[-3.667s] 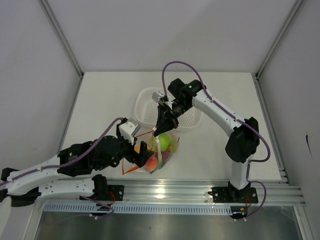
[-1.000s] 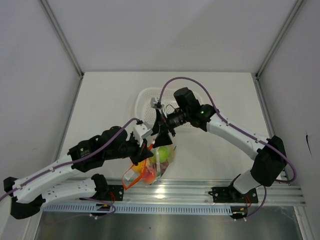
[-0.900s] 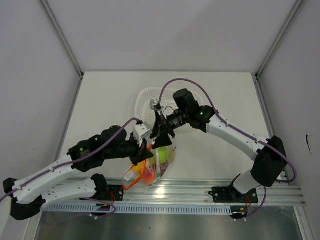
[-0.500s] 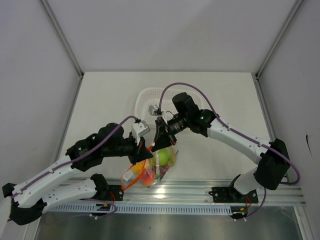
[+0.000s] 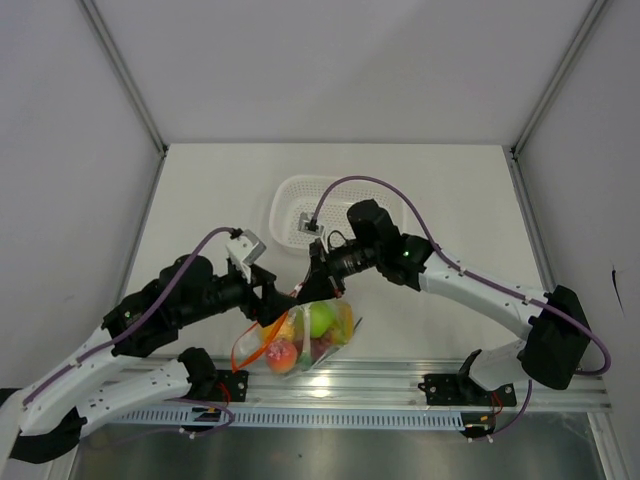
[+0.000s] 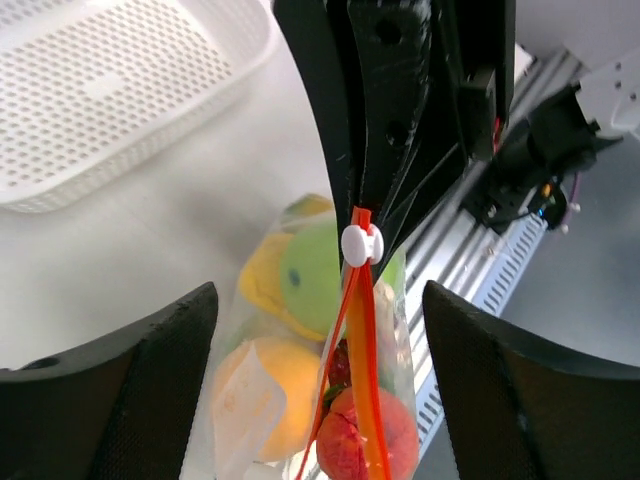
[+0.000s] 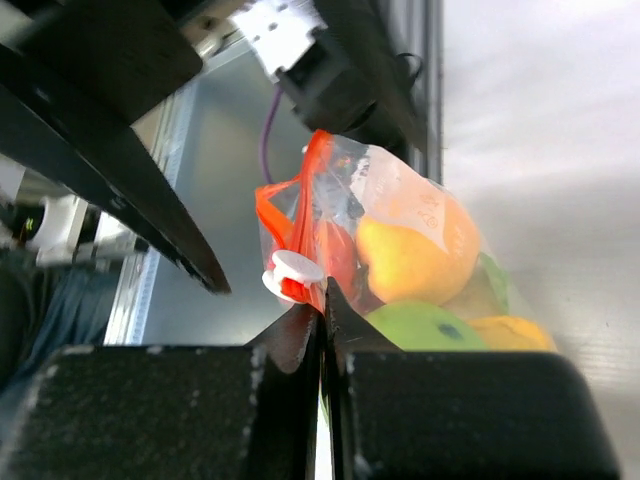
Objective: Place the food in the zip-top bag and seal the zipper
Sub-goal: Zip the zipper food storage bag at the center of the board.
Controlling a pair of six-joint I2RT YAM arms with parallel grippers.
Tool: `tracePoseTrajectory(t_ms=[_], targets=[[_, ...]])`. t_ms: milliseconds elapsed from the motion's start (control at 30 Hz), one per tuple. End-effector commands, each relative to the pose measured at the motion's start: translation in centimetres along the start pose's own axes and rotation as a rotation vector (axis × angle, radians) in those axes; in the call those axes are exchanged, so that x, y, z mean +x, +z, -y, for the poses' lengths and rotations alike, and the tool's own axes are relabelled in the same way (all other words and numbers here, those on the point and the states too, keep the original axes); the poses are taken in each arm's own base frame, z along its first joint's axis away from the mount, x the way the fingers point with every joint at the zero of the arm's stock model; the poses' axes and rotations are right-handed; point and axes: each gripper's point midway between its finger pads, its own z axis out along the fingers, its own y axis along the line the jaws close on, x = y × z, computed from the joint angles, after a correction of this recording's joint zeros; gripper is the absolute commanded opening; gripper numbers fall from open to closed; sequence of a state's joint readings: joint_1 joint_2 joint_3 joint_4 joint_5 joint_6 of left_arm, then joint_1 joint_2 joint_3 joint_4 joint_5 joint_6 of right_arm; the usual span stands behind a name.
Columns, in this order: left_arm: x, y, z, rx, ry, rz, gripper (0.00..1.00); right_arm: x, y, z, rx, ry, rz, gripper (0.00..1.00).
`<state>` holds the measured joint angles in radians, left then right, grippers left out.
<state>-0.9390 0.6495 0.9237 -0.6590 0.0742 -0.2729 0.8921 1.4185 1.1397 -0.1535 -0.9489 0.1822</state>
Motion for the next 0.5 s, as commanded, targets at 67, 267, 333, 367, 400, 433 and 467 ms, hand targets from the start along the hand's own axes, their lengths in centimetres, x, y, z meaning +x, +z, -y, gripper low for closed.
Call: tracePoseTrajectory(t_ms=[67,267,333,367,400,433,467], targets=[[-3.1,-0.6,-1.6,-0.108,-0.012,0.12,0.69,-2.8,0.1,1.1,0.163,0.111,0.128,0.0],[-1.9,0.5,0.0,-0.049,0.032,0.055,0.63,-3.1,-0.2,2.4,0.243,0.262,0.195,0.0],[-0.8,0.6,-0.4,-0.099,0.058,0.01,0.68,-3.1,-0.1,2.3,0.247,0.282,0.198,0.0],[-0.6,0.5,-0.8,-0.149,0.065,0.013,0.68,-3.4,-0.3,2.0,0.245,0.278,0.205,0.0],[-0.5,0.2,-1.0,-0.178,0.064,0.018,0.68,-3.3,-0.3,2.0,0.246,0.278,0.206,0.0],[-0.1,-0.2,-1.4,-0.207,0.064,0.015,0.68,-3.4,-0.4,1.9,0.25,0.276,0.21,0.0],[-0.1,-0.5,-1.6,-0.231,0.053,0.032,0.68,-3.5,-0.7,1.6,0.251,0.264,0.214,0.0]])
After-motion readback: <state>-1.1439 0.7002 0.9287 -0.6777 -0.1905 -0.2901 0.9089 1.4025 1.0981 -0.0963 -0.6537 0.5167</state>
